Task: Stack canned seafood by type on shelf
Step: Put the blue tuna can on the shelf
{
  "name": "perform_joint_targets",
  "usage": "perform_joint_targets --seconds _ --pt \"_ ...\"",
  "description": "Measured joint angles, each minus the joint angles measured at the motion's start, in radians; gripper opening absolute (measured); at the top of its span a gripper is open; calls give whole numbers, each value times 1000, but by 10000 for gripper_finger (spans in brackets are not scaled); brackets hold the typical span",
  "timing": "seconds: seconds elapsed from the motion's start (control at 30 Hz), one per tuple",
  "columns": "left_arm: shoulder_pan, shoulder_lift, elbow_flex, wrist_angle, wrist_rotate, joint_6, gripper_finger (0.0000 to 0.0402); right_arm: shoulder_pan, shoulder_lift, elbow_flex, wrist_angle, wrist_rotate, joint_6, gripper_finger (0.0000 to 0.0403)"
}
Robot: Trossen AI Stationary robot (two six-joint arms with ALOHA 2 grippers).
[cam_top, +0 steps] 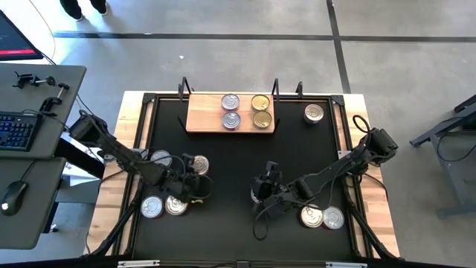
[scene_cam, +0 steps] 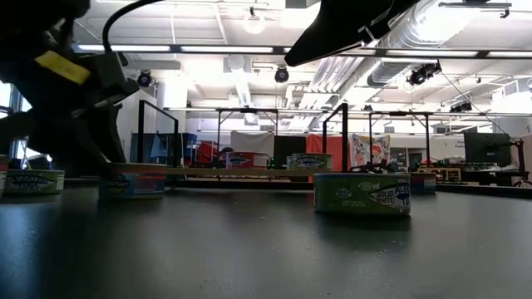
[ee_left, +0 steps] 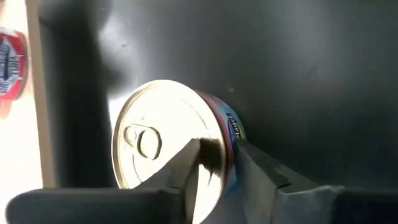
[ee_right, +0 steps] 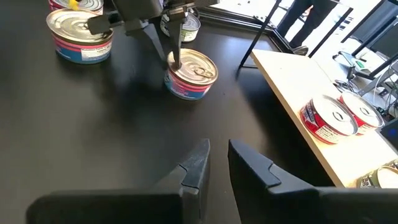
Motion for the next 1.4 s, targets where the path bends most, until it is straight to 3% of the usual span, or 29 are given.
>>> perform_joint_targets --seconds 0.23,0.53,0.9,1.13,1.4 --pt "22 -2 -1 -2 -23 19 6 0 0 0 0 0 -1 48" --pt "21 4 99 -120 -12 16 1 0 0 0 -1 0 -2 48" --pt "10 2 167 -185 -206 -32 0 0 0 0 -8 0 -2 48" --pt "159 -3 201 -198 -284 -10 0 0 0 0 -8 0 1 48" --pt "431 -3 281 -174 -164 208 0 0 0 0 -7 0 8 48"
